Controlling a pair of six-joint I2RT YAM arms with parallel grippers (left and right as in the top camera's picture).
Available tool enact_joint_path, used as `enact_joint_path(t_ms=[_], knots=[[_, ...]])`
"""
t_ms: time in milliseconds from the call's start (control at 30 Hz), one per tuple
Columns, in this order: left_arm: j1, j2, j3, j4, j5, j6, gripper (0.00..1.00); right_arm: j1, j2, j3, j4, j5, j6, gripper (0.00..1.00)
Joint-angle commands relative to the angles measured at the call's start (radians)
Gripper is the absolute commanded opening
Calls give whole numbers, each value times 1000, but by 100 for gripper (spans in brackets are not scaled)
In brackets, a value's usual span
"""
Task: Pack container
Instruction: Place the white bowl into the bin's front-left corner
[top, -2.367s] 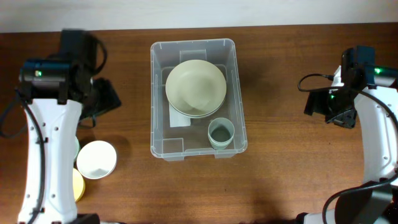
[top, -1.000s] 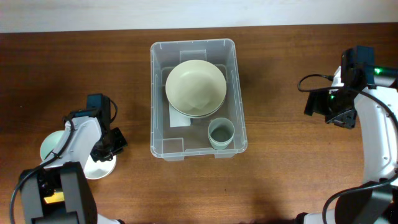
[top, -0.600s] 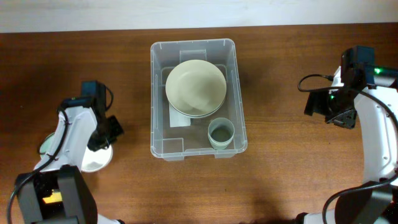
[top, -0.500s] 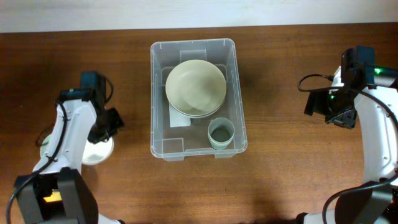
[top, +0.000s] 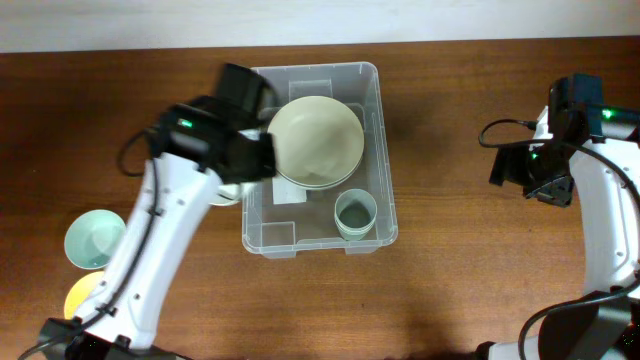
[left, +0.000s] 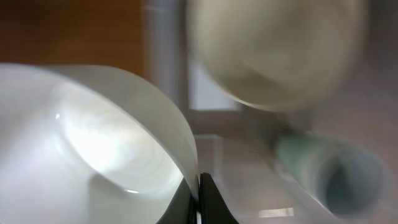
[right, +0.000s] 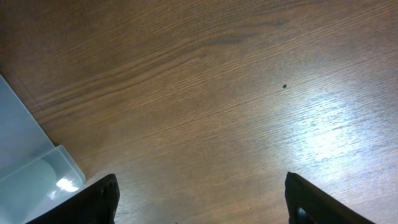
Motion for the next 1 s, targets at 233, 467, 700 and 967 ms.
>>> enact_joint_path(t_ms=[233,467,700,967], knots=[[-256,82,-15,-2,-109,-148,1,3,2,-2,-1,8,3,81],[-256,229,-71,33,-55,-159,1,3,2,-2,-1,2,3,81],[-255,349,-80,35,2,-159,2,3,2,-2,-1,2,3,81],[-214,308,-24,-17,-74,-136,35,3,2,-2,-3,2,3,81]])
